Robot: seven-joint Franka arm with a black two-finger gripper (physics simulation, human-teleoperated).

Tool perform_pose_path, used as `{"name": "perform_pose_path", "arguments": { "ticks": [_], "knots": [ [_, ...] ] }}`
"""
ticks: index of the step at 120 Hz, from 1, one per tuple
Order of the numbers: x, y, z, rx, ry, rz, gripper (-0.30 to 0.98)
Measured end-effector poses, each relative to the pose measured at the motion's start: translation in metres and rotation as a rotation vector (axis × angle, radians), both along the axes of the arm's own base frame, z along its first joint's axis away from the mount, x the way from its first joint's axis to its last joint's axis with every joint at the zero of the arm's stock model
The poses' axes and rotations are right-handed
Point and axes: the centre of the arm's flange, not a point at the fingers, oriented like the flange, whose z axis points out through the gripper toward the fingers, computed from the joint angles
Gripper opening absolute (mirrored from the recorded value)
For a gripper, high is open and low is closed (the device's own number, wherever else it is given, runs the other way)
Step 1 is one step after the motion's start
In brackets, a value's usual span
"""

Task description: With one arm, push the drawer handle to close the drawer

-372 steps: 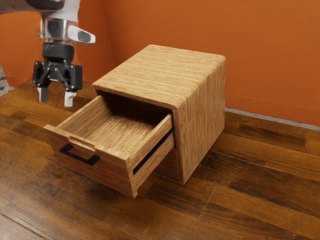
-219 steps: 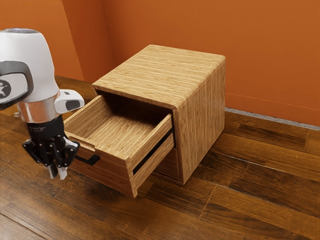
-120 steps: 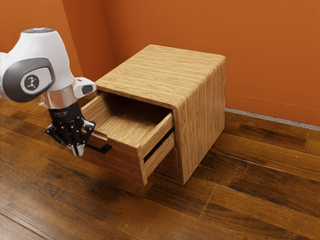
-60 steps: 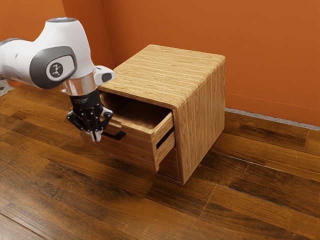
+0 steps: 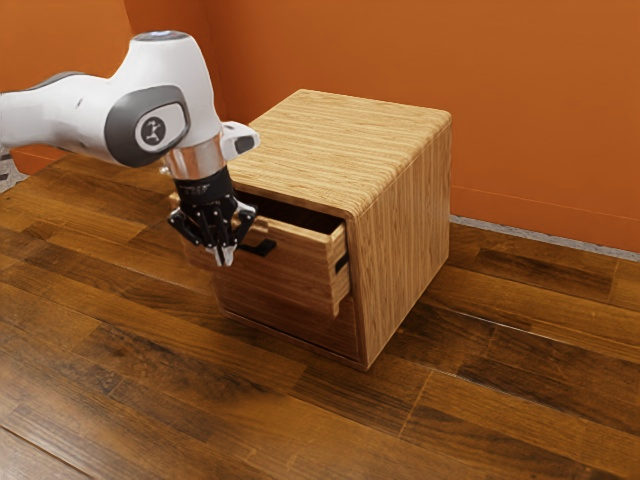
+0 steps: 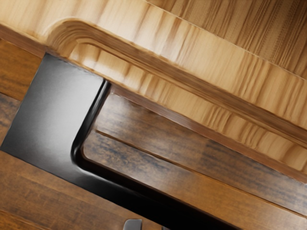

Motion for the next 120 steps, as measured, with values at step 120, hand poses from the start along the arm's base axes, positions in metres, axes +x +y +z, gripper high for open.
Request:
{"name": "perform_pose_path", "arguments": {
  "ticks": [120],
  "knots": [
    [-0.007, -0.032, 0.142, -0.026, -0.142, -0.116, 0.32]
  ]
}}
